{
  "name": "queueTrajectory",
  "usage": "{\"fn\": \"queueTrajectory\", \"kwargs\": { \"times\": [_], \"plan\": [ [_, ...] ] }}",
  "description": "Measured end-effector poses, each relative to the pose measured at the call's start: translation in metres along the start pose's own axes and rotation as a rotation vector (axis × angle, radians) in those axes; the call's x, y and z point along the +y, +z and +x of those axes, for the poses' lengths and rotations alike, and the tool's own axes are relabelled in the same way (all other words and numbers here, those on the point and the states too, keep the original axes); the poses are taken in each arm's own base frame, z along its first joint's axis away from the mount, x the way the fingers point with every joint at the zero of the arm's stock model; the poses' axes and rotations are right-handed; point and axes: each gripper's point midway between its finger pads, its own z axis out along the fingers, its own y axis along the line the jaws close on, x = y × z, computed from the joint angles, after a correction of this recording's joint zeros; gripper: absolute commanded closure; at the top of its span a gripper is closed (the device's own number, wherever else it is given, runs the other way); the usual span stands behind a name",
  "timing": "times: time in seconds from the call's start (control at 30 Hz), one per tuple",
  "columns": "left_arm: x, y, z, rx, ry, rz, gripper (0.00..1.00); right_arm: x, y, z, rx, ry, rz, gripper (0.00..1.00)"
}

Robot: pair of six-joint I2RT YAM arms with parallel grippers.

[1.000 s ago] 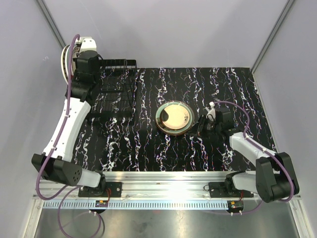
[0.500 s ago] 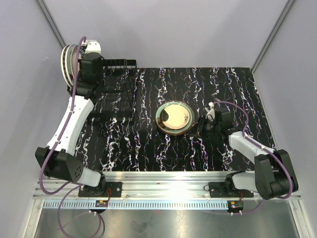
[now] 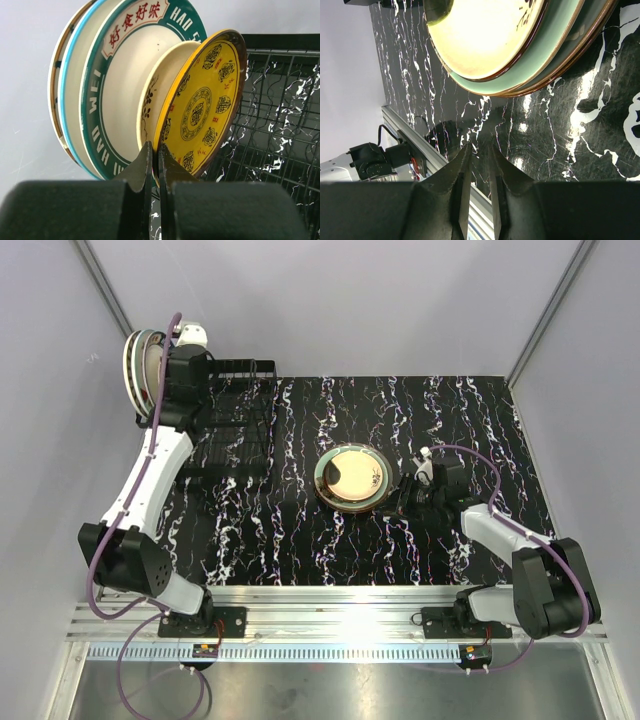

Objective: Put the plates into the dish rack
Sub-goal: Insert the plate into the dish rack

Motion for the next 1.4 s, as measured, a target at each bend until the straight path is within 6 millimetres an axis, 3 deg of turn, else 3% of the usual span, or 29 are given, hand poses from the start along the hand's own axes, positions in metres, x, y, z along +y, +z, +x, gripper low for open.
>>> {"fn": "queueTrajectory", "kwargs": {
  "times": [0.7,1.1,1.4],
  "plan": [
    [-0.002,0.006,0.008,0.026,0.025,-0.015,1.00,-0.002,0.003,-0.001,0.009,0.006,0.007,0.73],
    [0.041,-0.026,-0.034,-0.110,-0.066,-0.080,1.00,-0.003,0.003,0.000,0.009,0.006,0.007,0.73],
    [0.041,-0.026,-0.037,-0.119,-0.070,-0.073,1.00,-0.003,0.003,0.000,0.009,0.005,0.007,0.73]
  ]
}}
